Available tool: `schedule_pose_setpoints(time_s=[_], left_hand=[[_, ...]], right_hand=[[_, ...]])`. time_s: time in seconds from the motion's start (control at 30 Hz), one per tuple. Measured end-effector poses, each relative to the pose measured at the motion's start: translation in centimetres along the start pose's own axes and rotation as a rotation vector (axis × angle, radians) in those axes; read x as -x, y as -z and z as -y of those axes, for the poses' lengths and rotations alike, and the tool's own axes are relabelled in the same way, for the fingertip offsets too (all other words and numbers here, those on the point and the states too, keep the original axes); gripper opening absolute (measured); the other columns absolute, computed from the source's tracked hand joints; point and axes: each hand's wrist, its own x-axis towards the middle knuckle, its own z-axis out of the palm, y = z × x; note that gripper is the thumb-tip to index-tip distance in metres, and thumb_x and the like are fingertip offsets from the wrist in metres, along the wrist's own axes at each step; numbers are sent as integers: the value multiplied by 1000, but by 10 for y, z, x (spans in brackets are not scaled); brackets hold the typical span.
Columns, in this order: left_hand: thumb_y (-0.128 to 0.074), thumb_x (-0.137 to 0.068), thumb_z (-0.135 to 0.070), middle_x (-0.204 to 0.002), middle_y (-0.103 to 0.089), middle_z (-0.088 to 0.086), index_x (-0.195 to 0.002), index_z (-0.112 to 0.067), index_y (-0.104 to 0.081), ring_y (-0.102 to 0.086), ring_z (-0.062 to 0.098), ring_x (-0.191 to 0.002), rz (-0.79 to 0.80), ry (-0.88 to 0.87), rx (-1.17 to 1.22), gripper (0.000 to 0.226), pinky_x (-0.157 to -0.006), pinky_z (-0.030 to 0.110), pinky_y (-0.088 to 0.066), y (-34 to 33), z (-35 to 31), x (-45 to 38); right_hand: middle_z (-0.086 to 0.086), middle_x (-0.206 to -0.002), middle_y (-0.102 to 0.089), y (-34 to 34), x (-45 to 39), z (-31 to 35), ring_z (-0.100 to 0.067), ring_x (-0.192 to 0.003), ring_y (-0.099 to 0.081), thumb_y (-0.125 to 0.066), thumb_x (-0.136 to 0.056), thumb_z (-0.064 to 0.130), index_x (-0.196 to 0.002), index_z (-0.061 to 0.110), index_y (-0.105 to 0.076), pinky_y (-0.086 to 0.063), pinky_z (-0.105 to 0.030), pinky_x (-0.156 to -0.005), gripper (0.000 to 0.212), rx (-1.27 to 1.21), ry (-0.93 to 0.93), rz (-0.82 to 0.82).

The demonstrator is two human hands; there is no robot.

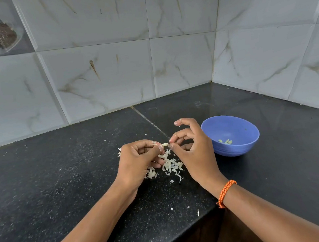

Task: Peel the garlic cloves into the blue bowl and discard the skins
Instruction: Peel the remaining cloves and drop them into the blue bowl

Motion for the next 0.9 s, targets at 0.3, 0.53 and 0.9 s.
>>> schedule_pose_setpoints(time_s=[0.3,0.53,0.9], left_hand=[[-78,-97,-10,-85,-78,15,-95,0,-80,-70,22,-66,-27,-1,2,10,-64,31,-63,2,0,-1],[-79,-97,-11,-85,-78,17,-95,0,-80,-70,23,-66,-38,-4,-1,11,-63,31,-62,2,0,-2],[-79,-97,-11,-87,-78,18,-95,0,-80,-68,21,-65,-47,-7,-6,11,-63,32,-61,4,0,-3]], right_hand=[[7,-77,-74,2,1,-3,-14,-75,-72,-71,-103,22,-132,26,-58,-59,-33,-72,32,10,11,74],[9,-102,-58,-1,-2,-7,-13,-102,-61,-53,-102,-9,-143,28,-52,-54,-35,-91,55,178,105,144],[10,-82,-67,2,2,-6,-11,-82,-65,-55,-109,17,-143,31,-50,-53,-32,-74,38,161,54,132]])
